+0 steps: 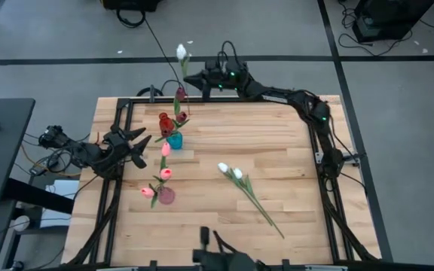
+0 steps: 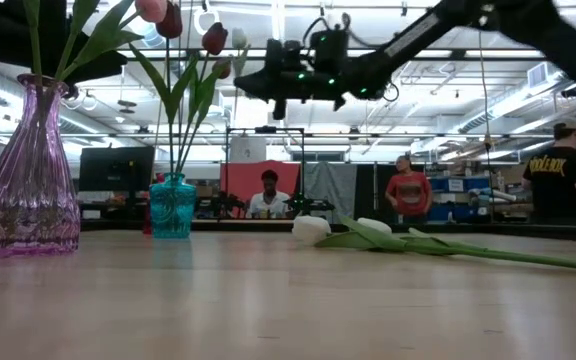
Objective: Sort flowers into vase by color
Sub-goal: Put the right white flower into the red vase, then adjust the blue vase
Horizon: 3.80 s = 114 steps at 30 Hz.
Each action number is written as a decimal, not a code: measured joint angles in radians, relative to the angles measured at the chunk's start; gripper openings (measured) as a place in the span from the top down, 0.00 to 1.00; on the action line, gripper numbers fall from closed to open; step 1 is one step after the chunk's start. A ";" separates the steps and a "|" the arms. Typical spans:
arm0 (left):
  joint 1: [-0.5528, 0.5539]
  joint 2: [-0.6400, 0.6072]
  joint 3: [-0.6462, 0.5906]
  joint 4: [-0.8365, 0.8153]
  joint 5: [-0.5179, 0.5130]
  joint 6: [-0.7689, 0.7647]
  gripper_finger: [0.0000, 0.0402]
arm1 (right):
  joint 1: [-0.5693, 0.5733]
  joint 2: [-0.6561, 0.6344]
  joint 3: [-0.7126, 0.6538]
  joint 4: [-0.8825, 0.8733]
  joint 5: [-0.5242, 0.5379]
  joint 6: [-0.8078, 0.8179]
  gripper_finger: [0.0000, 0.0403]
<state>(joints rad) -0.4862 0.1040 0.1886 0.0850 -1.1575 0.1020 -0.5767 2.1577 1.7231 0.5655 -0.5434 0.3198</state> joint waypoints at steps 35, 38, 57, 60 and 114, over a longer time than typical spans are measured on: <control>-0.013 0.000 0.008 0.007 0.069 -0.053 0.55 | 0.116 0.423 0.604 0.068 -0.062 -0.100 0.98; -0.013 0.000 0.008 0.004 0.071 -0.061 0.55 | 0.129 0.424 0.604 0.058 -0.032 -0.175 0.98; -0.013 0.000 0.008 -0.028 0.080 -0.094 0.55 | 0.095 0.426 0.603 -0.148 -0.114 -0.225 0.97; -0.013 0.000 0.008 -0.033 0.064 -0.094 0.55 | 0.097 0.426 0.603 -0.205 -0.119 -0.262 0.94; 0.463 0.218 0.191 -0.145 0.346 -0.208 0.55 | 0.075 -0.078 0.570 -1.432 0.294 -0.605 0.59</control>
<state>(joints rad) -0.0227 0.3215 0.3794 -0.0601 -0.8117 -0.1062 -0.5020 2.0800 2.2935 -0.8665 -0.2492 -0.2849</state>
